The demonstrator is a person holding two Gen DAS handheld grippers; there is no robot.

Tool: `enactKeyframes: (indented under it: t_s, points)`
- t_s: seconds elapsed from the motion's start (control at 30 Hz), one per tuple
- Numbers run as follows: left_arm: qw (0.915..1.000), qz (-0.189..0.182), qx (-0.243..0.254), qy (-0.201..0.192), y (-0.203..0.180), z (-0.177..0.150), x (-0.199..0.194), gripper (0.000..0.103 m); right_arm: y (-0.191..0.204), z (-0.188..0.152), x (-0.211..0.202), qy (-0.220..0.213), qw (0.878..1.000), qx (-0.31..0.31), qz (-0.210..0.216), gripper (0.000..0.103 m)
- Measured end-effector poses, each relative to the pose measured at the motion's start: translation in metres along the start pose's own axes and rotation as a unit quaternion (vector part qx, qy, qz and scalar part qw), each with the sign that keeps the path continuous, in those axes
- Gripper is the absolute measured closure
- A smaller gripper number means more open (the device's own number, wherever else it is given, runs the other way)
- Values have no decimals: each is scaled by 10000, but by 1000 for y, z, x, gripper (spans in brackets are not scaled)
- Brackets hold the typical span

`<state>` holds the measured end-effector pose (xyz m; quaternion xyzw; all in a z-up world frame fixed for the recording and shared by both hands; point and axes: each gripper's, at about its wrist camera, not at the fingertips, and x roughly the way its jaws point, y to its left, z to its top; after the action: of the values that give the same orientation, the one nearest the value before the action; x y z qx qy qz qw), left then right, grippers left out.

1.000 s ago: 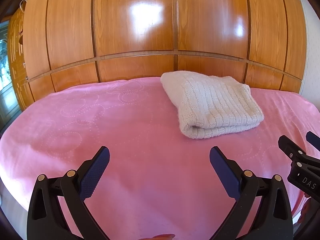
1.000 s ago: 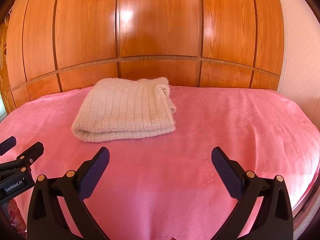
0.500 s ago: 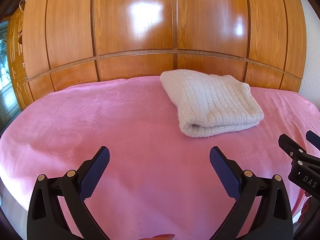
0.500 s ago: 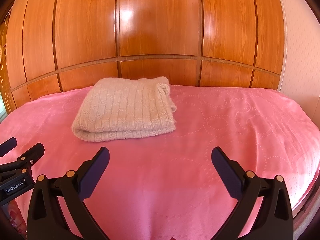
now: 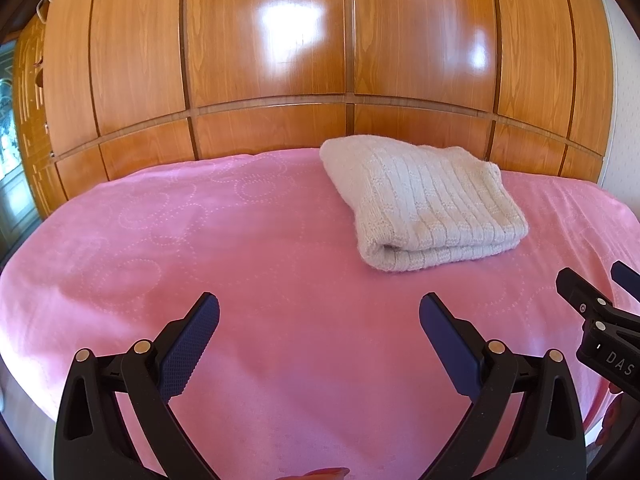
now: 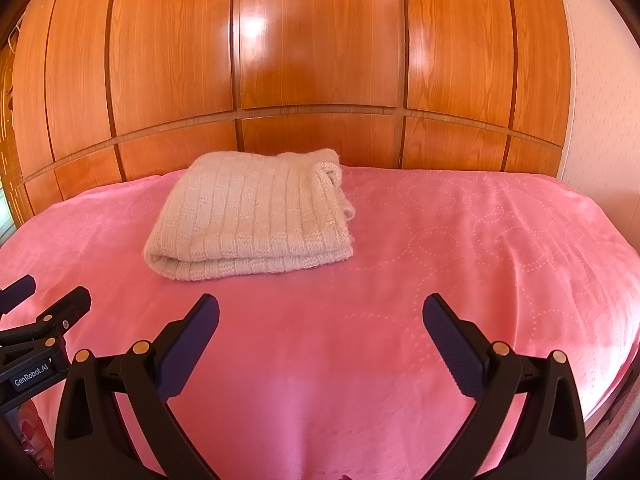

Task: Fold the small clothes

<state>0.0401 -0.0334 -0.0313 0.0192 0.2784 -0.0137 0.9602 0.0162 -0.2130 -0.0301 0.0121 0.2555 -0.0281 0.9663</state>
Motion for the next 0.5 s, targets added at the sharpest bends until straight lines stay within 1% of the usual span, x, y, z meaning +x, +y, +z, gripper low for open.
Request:
enactKeyframes:
  t_s: [0.3,0.5]
  points:
    - [10000,-18,-7,30,1,0,1,4,0,0,1,26,10000,24,16,2]
    - [10000,-11,-6,-57,0,0,-1,4,0,-1,3,73,10000,28,19,2]
